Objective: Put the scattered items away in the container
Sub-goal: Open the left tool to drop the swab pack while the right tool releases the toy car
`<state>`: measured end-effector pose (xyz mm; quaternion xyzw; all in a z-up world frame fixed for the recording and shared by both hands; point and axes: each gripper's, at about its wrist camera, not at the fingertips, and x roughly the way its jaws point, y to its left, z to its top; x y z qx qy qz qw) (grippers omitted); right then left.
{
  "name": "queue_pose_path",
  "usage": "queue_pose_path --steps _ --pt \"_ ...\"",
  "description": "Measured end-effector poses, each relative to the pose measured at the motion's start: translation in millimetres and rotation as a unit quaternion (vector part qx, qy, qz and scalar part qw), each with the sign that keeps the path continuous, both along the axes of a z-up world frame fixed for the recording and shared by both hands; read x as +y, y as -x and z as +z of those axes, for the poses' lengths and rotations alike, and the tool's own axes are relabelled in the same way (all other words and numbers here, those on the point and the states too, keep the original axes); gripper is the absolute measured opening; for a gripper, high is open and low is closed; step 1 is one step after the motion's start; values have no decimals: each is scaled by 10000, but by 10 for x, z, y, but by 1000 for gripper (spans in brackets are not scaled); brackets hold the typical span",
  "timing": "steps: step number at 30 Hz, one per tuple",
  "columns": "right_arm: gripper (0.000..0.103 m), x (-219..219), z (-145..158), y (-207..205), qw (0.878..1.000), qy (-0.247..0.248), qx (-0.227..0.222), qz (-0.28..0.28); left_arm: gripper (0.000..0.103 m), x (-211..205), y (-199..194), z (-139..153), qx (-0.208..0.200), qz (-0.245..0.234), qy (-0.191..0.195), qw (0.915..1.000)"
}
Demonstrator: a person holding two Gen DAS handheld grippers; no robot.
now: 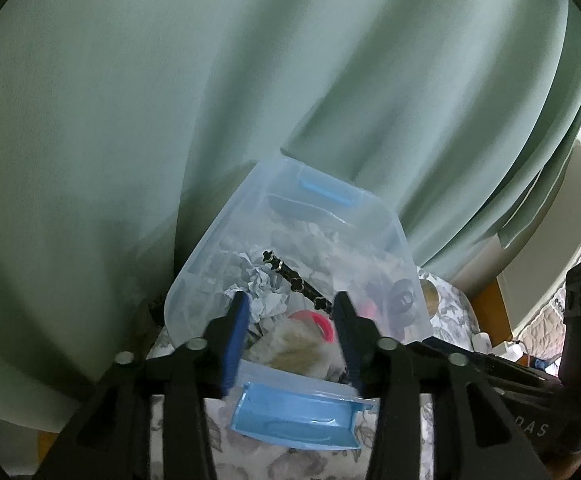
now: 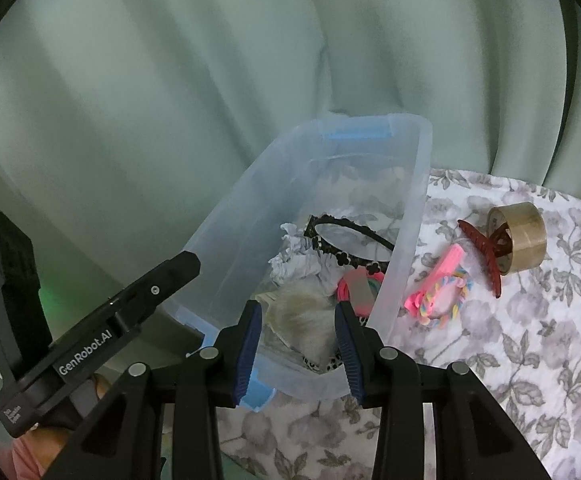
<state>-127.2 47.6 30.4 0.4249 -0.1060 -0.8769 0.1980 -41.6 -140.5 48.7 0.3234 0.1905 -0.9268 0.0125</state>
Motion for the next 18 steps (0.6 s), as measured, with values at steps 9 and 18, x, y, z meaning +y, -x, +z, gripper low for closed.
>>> queue_pose_path --steps 9,18 --pt "59 -14 8 -30 9999 36 41 88 64 15 -12 25 -51 -11 -5 10000" --pt "67 66 41 -63 9999 128 98 -61 77 28 -23 46 -109 -24 43 9999"
